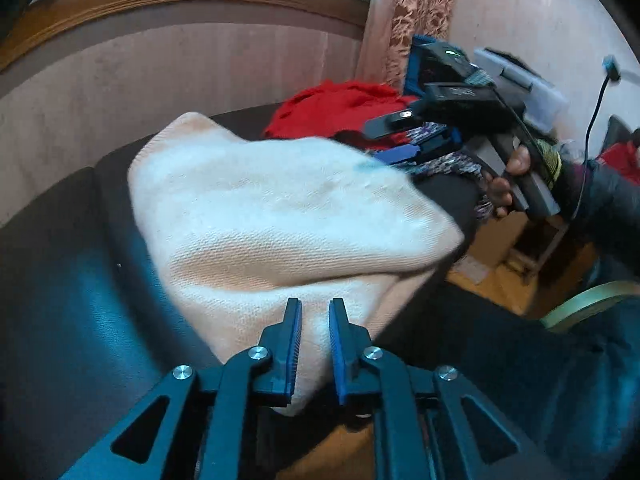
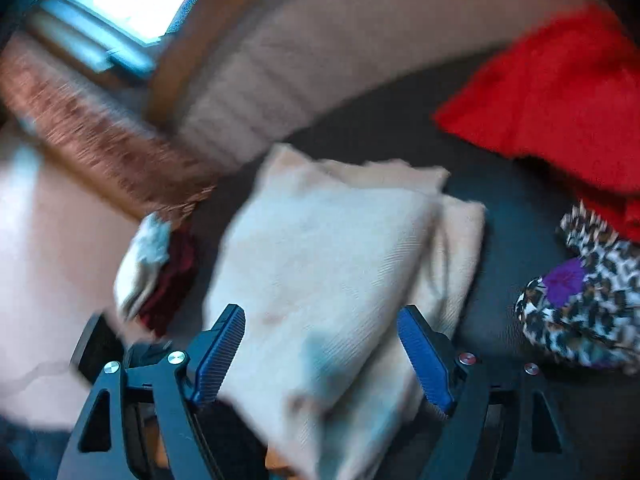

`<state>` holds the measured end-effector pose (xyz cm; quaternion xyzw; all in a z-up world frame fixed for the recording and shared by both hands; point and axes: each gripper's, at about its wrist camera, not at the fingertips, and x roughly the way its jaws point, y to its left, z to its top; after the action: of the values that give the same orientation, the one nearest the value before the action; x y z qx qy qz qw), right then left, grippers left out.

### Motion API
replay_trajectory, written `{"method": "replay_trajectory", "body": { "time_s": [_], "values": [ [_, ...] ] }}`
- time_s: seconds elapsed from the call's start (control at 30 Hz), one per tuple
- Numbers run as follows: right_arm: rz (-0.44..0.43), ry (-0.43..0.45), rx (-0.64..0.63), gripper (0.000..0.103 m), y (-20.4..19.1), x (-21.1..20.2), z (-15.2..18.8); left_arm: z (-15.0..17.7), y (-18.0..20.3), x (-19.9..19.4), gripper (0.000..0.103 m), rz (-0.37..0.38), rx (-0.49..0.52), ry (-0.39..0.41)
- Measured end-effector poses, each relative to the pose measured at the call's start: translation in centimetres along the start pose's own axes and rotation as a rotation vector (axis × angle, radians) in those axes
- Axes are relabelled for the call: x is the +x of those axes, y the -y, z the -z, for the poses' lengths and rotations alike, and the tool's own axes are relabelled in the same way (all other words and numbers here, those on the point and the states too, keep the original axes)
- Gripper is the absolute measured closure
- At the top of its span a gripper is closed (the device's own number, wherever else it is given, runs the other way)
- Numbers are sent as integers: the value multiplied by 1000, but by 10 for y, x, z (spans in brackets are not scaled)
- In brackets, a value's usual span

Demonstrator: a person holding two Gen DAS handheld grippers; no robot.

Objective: Fold clothes
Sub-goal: 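Open the right gripper and withdraw both grippers from the folded sweater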

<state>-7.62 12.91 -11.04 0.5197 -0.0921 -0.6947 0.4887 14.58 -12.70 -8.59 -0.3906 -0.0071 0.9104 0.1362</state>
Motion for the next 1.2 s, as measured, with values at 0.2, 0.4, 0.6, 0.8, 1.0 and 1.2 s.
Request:
{"method": "replay_trajectory", "body": {
  "time_s": [0.2,0.4,0.6,0.8,1.0,1.2],
  "values": [
    [-90,54,110,23,12,20,3,8,-9,10,89,39,4,-11],
    [-177,81,74,13,4,45,-2,6,-17,21,89,86,10,-33],
    [-111,-43,-10,0,-13,63,-12,5,-27,22,89,149,6,-54],
    [30,-16,-147,88,-52,42,-30,4,-26,26,89,174,58,-101],
    [160,74,-277,88,-85,14,-45,3,-22,27,89,191,128,-164],
    [235,-19,-50,92,1,57,-16,3,-22,19,89,220,158,-228]
  ]
}}
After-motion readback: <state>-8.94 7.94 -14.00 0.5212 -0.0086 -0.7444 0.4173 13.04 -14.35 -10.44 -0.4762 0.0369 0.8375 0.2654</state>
